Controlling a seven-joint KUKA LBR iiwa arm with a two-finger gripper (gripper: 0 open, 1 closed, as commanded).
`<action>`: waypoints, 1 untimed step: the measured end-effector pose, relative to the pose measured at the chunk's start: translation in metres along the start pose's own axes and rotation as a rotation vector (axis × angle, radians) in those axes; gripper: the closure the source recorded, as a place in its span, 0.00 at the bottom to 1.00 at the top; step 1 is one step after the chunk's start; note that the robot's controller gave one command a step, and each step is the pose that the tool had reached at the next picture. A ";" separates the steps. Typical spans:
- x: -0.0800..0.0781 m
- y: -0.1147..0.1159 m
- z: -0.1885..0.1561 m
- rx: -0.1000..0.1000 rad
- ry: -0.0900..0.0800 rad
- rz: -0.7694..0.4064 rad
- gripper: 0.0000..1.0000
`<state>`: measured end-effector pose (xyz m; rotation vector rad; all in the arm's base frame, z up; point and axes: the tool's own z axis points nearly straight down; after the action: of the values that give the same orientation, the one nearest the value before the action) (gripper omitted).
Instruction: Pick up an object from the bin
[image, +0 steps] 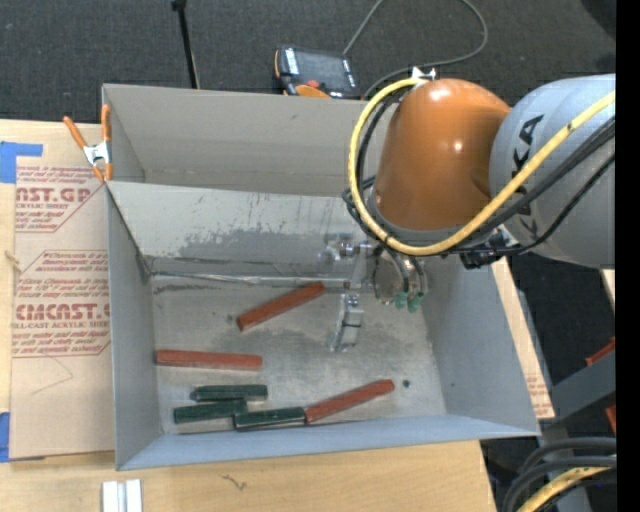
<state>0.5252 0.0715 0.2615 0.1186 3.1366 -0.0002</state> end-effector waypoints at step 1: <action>0.002 0.009 0.196 0.001 0.008 0.003 0.00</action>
Offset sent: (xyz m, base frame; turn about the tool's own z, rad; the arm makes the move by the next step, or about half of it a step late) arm 0.0014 0.0085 -0.1915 0.0035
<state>0.5244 0.0802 0.0656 0.1231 3.1449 -0.0019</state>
